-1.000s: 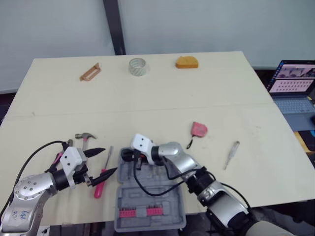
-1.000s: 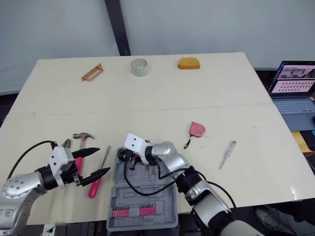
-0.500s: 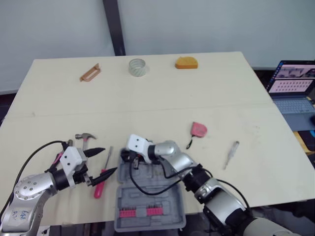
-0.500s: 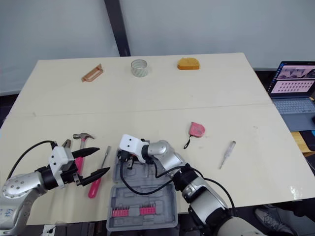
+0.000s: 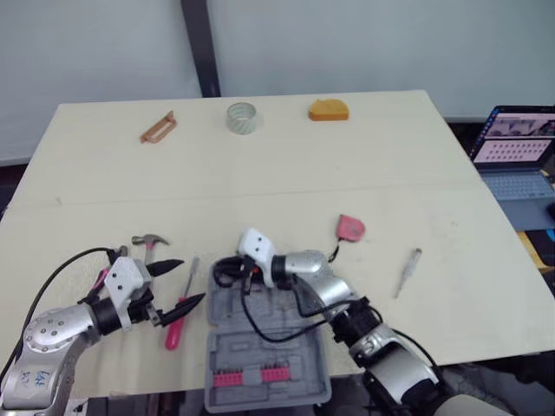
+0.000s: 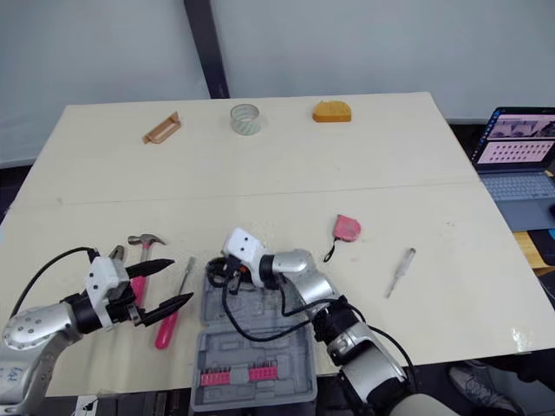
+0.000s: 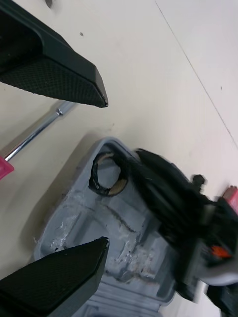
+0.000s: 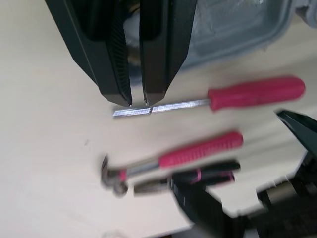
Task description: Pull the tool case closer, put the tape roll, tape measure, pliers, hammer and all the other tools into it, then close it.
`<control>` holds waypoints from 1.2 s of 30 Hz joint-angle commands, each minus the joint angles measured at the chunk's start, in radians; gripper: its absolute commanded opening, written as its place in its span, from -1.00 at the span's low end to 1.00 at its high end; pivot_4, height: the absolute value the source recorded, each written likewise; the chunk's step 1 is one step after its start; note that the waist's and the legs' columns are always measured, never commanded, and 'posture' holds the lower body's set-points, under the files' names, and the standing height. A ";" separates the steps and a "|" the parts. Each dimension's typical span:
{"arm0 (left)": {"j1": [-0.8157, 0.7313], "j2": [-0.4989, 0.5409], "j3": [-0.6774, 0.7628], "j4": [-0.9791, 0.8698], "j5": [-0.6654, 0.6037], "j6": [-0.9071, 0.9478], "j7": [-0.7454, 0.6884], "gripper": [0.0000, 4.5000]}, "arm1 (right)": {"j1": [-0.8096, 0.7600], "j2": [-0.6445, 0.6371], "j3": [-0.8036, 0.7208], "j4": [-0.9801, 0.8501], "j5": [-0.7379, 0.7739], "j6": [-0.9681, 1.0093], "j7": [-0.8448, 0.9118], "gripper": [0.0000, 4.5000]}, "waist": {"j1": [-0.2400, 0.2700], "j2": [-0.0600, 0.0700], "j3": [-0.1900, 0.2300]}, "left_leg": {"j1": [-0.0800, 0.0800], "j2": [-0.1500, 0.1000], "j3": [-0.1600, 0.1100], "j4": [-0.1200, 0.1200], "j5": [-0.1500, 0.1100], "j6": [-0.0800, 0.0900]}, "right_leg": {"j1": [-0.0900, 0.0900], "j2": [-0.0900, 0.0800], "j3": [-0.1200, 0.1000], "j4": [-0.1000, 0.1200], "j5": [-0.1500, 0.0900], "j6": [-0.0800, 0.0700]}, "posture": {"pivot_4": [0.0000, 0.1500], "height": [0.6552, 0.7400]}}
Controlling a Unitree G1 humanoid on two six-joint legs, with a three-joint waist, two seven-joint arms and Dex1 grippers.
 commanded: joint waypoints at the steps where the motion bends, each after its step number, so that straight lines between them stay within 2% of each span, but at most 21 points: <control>1: 0.004 0.019 0.056 -0.033 -0.030 0.027 0.010 1.00 | 0.000 -0.074 -0.074 -0.183 0.106 0.113 0.060 -0.79 | 0.004 0.000 0.000 | 0.000 0.000 0.000 0.000 0.000 0.000 | 0.000 0.000 0.000 0.000 0.000 0.000 | 1.00 1.00; 6: 0.044 0.036 0.170 -0.002 -0.050 0.062 0.016 1.00 | 0.125 -0.333 -0.209 -0.412 0.217 0.278 0.122 -0.79 | 0.018 -0.001 0.000 | -0.001 0.000 0.000 0.000 0.000 0.000 | 0.000 0.000 0.000 -0.001 0.000 0.000 | 1.00 1.00; 7: 0.063 0.041 0.205 0.007 -0.052 0.066 0.015 1.00 | 0.166 -0.401 -0.252 -0.444 0.237 0.304 0.134 -0.69 | 0.022 -0.001 0.000 | -0.001 0.000 0.001 0.000 0.000 0.000 | 0.000 0.000 0.000 -0.002 0.000 0.000 | 1.00 1.00; 10: 0.131 0.055 0.309 0.038 -0.054 0.072 0.005 1.00 | 0.283 -0.577 -0.388 -0.484 0.295 0.362 0.161 -0.26 | 0.032 -0.001 0.000 | -0.001 0.000 0.003 0.000 -0.001 0.001 | 0.000 0.000 0.000 -0.004 0.000 0.000 | 1.00 1.00; 15: 0.238 0.090 0.491 0.168 -0.046 0.056 -0.040 1.00 | 0.478 -0.806 -0.599 -0.412 0.333 0.373 0.217 0.91 | 0.033 -0.002 0.001 | -0.001 0.001 0.007 0.000 -0.002 0.002 | 0.000 0.000 0.001 -0.006 0.000 0.000 | 1.00 1.00; 16: 0.253 0.098 0.521 0.205 -0.042 0.047 -0.051 1.00 | 0.508 -0.836 -0.636 -0.390 0.342 0.374 0.224 0.97 | 0.034 -0.002 0.001 | -0.001 0.001 0.007 0.000 -0.002 0.002 | 0.000 0.000 0.001 -0.006 0.000 0.000 | 1.00 1.00; 20: 0.270 0.126 0.575 0.357 -0.024 -0.008 -0.079 1.00 | 0.583 -0.894 -0.708 -0.306 0.341 0.345 0.224 0.97 | 0.033 -0.003 0.001 | 0.000 0.001 0.009 0.000 -0.003 0.003 | 0.000 0.000 0.001 -0.008 0.000 0.000 | 1.00 1.00; 27: 0.251 0.156 0.588 0.555 0.001 -0.089 -0.077 1.00 | 0.613 -0.914 -0.769 -0.126 0.306 0.232 0.191 0.97 | 0.032 -0.003 0.000 | 0.001 0.001 0.010 0.000 -0.004 0.003 | 0.000 0.000 0.001 -0.007 0.000 -0.001 | 1.00 1.00; 36: 0.229 0.155 0.562 0.601 0.000 -0.128 -0.073 1.00 | 0.590 -0.912 -0.760 -0.009 0.290 0.142 0.191 0.97 | 0.031 -0.003 0.000 | 0.001 0.002 0.012 0.000 -0.004 0.003 | 0.000 -0.001 0.001 -0.006 0.000 -0.001 | 1.00 1.00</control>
